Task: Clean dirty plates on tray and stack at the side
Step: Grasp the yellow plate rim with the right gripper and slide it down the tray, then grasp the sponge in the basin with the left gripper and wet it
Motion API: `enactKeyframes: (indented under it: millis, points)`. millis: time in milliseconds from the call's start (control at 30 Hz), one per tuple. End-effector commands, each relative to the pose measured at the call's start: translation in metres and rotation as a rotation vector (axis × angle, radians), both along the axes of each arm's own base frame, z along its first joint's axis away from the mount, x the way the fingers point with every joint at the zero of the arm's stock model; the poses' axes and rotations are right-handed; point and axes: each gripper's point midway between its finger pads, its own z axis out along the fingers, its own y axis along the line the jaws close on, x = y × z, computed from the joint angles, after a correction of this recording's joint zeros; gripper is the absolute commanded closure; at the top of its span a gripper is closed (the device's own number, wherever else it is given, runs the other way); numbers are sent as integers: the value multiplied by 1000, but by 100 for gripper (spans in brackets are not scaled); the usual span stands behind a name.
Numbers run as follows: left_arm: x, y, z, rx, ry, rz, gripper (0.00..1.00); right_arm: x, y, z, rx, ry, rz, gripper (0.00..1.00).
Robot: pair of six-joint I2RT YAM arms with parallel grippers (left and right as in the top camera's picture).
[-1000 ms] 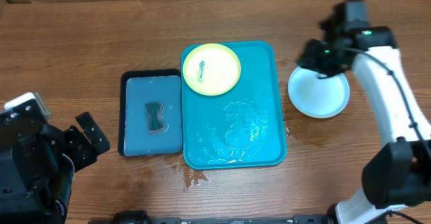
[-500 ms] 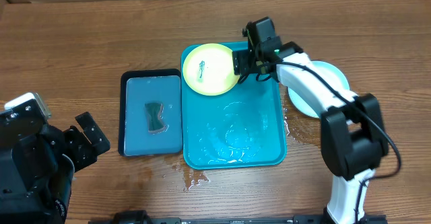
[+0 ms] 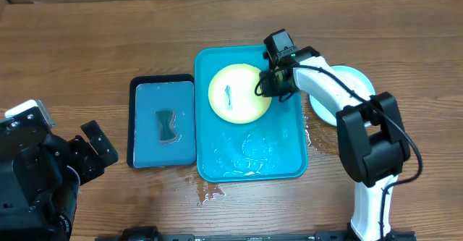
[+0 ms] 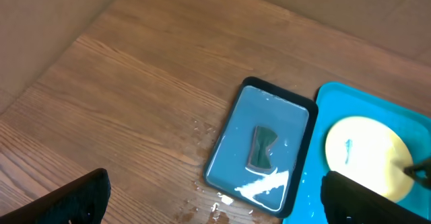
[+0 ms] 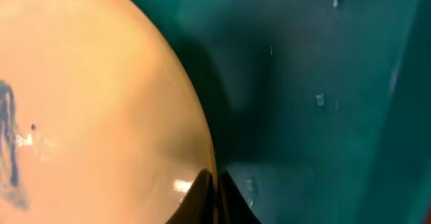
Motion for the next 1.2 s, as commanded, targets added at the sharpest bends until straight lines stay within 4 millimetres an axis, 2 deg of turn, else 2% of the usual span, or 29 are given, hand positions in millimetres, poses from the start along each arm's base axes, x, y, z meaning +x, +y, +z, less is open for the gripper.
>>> enactKeyframes:
  millis: [0,133,233,300,367,500,567,700,767,833,933,1067,1167]
  points:
    - [-1,3,4,2,-16,22,0,-1,-15,75,27,-85,-40,96]
    - [-1,3,4,2,-16,22,0,-28,-39,108,32,-40,-154,96]
    - [-1,3,4,2,-15,22,0,-46,-52,113,27,25,-245,96]
    - [-1,3,4,1,-16,22,0,-60,-50,104,40,92,-268,96]
    - [2,2,6,0,-32,19,0,-74,-42,85,65,154,-258,96]
    - [6,-2,9,-16,-53,0,0,-92,-32,31,116,207,-342,96]
    - [6,-5,9,-30,-52,-11,0,-97,-22,13,183,216,-336,96]
    - [13,-38,7,-174,-70,-145,0,-101,-20,-8,220,189,-296,96]
    - [18,-54,5,-236,-63,-220,0,-101,-20,-8,212,176,-240,79]
    - [24,-67,-9,-291,-11,-276,0,-101,-20,-2,204,161,-183,75]
    - [30,-70,-46,-297,136,-308,0,-98,-21,16,198,126,-134,75]
    - [41,-68,-111,-329,350,-285,0,-96,-26,44,191,54,-117,72]
    - [50,-68,-162,-361,494,-264,6,-98,-27,61,201,11,-86,71]
